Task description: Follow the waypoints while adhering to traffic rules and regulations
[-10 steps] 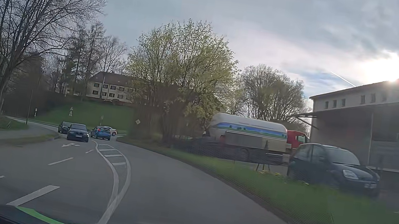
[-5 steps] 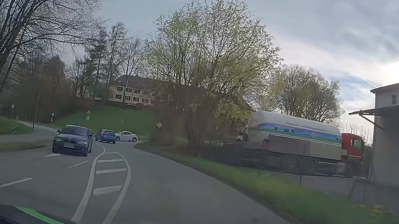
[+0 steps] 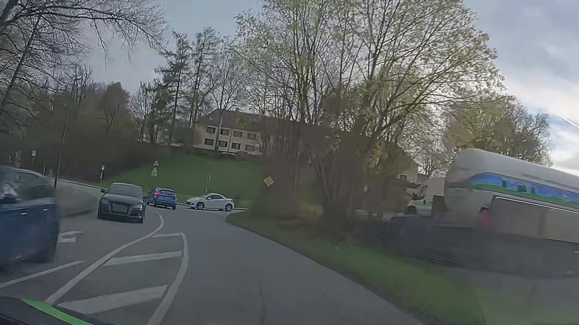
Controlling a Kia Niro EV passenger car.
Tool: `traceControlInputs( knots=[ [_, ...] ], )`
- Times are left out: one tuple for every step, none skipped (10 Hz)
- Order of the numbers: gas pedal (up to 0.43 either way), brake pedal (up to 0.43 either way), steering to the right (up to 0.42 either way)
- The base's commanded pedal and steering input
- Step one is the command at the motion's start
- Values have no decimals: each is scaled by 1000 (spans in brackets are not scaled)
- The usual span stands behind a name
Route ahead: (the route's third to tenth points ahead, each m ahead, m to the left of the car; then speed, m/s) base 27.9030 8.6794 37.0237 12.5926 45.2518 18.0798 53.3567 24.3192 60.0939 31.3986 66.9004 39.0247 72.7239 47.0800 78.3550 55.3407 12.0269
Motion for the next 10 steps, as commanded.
traceControlInputs(
  knots=[
    [287,0,-79],
    [287,0,-79],
    [280,0,-80],
    [268,0,-80],
    [260,0,-80],
    [260,0,-80],
    [260,0,-79],
    [260,0,-80],
    [260,0,-79],
    [260,0,-79]
  ],
)
